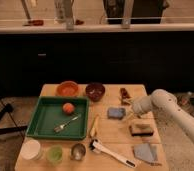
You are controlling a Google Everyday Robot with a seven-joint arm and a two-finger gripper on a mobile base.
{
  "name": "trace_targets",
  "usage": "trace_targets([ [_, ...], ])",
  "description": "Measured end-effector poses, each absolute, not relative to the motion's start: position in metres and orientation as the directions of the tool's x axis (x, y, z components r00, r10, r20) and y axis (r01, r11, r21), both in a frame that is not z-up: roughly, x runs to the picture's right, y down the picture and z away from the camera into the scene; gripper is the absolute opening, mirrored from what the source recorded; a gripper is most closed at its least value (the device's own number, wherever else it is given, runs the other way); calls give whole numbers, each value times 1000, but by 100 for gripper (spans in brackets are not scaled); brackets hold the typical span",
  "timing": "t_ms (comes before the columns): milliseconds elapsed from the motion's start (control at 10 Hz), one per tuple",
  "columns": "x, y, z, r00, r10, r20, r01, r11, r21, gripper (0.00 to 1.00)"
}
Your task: Wipe red bowl with sponge
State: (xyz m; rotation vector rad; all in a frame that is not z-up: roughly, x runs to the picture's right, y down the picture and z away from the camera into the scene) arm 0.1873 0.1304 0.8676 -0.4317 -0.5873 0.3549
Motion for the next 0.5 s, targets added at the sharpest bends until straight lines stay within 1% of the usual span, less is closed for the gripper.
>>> trace_targets([
  [500, 191, 131, 884, 755, 458, 469, -197, 841, -504, 80],
])
